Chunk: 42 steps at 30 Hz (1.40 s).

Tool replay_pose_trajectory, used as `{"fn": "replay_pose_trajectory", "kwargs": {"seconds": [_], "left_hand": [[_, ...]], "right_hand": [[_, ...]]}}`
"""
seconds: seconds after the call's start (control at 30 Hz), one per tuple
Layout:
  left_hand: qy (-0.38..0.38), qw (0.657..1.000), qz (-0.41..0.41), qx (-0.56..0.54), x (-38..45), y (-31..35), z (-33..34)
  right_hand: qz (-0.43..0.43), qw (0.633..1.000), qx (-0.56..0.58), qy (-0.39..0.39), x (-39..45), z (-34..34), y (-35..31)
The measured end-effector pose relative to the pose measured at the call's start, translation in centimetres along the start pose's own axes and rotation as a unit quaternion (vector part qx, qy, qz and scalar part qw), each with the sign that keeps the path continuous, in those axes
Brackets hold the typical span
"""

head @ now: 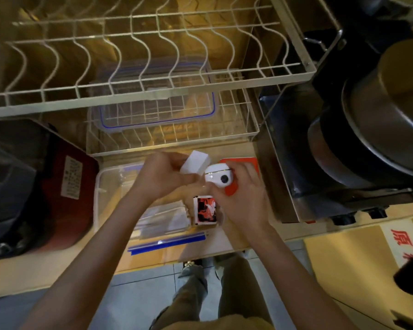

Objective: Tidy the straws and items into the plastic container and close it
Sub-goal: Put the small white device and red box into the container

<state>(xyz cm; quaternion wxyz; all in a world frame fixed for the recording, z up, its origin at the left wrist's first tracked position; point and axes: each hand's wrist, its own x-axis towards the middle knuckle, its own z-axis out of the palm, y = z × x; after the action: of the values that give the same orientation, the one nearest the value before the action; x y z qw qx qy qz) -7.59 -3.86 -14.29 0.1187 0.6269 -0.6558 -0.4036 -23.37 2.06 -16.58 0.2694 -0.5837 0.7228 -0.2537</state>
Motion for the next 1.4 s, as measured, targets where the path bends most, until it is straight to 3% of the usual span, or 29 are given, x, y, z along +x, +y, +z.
{"fn": "replay_pose_trajectory", "kwargs": {"seconds": [0.17, 0.37, 0.57, 0.7, 0.93, 1.13, 1.23, 1.4], "left_hand": [[0.027, 0.995, -0.09, -0.016, -0.7, -4.6, 0.9], [0.078, 0.986, -0.143, -0.018, -0.4, -7.4, 3.9], [0.112, 0.98, -0.16, 0.05, 0.4, -8.2, 5.4], [0.101, 0.979, -0.171, 0.056, 0.8, -8.3, 6.0], [0.096, 0.985, -0.143, -0.03, 0.5, -8.8, 6.1], [0.101, 0.984, -0.124, -0.075, -0.1, -9.5, 6.1], [0.104, 0.986, -0.11, -0.07, -0.1, -9.6, 6.2], [0.098, 0.99, -0.071, -0.073, 0.1, -9.0, 6.3]], "right_hand": [[-0.048, 0.994, -0.055, -0.084, 0.6, 3.0, -2.2], [-0.075, 0.973, -0.196, -0.098, 1.6, 7.3, -2.5], [-0.058, 0.903, -0.393, -0.165, 2.9, 11.3, -1.3], [-0.039, 0.904, -0.389, -0.176, 3.4, 12.7, -0.3], [-0.028, 0.915, -0.37, -0.159, 3.8, 12.9, -0.3], [-0.069, 0.933, -0.34, -0.099, 1.8, 10.9, -1.2], [-0.124, 0.928, -0.316, -0.152, 0.3, 10.1, -0.9], [-0.11, 0.929, -0.324, -0.142, 0.4, 10.3, -0.4]]}}
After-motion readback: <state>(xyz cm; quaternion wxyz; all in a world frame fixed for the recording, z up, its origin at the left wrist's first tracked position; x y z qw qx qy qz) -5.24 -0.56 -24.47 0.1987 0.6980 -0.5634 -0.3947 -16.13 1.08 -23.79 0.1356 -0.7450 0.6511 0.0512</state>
